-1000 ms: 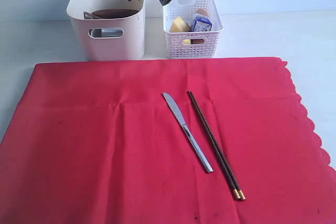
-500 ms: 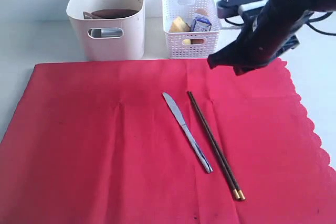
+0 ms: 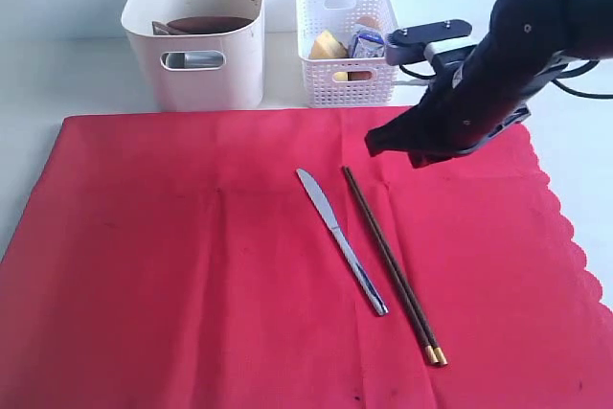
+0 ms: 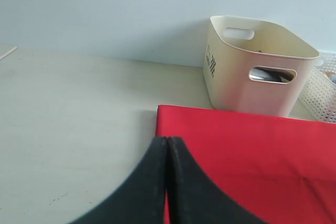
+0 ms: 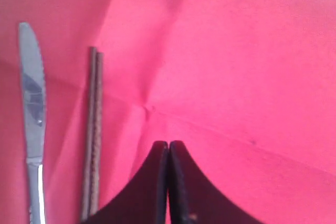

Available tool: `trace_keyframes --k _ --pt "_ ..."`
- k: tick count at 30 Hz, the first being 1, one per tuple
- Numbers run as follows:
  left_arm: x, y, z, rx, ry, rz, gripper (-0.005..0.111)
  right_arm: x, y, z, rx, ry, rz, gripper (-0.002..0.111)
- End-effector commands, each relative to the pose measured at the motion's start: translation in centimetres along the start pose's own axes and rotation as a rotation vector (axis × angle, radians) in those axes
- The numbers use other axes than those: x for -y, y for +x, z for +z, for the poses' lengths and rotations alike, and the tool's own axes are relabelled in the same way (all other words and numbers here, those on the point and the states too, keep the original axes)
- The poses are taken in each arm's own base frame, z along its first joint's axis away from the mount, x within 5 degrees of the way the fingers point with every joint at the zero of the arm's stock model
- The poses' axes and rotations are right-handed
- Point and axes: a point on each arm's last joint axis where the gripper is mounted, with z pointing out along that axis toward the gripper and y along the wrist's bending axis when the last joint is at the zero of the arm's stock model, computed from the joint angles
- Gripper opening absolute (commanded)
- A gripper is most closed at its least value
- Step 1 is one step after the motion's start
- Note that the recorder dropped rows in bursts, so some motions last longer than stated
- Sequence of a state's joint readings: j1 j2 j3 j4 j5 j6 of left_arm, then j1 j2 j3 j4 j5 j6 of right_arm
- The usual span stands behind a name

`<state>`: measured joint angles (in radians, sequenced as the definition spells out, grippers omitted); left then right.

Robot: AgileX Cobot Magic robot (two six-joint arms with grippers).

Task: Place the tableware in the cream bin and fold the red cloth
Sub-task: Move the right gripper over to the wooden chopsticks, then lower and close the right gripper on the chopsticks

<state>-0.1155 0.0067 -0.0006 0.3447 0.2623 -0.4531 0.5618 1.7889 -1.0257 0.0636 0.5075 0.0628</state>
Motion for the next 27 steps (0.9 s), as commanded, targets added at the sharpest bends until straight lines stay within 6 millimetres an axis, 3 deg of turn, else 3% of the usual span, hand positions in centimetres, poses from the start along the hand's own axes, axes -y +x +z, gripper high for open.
trace_keyframes --k 1,11,21,27 --pt "0.0 -0.1 0.0 0.012 0.002 0.005 0.002 -2.4 0.8 -1.0 0.006 -0.034 -0.099 0.000" --pt "0.0 -0.1 0.0 0.012 0.002 0.005 0.002 -5.6 3.2 0.2 -0.082 -0.060 -0.201 0.002" --pt "0.0 -0.1 0.0 0.012 0.002 0.005 0.002 -5.5 4.0 3.1 -0.154 -0.009 -0.231 0.041" --pt "0.0 -0.1 0.0 0.012 0.002 0.005 0.002 -5.3 3.9 3.1 -0.142 0.003 -0.258 0.045"
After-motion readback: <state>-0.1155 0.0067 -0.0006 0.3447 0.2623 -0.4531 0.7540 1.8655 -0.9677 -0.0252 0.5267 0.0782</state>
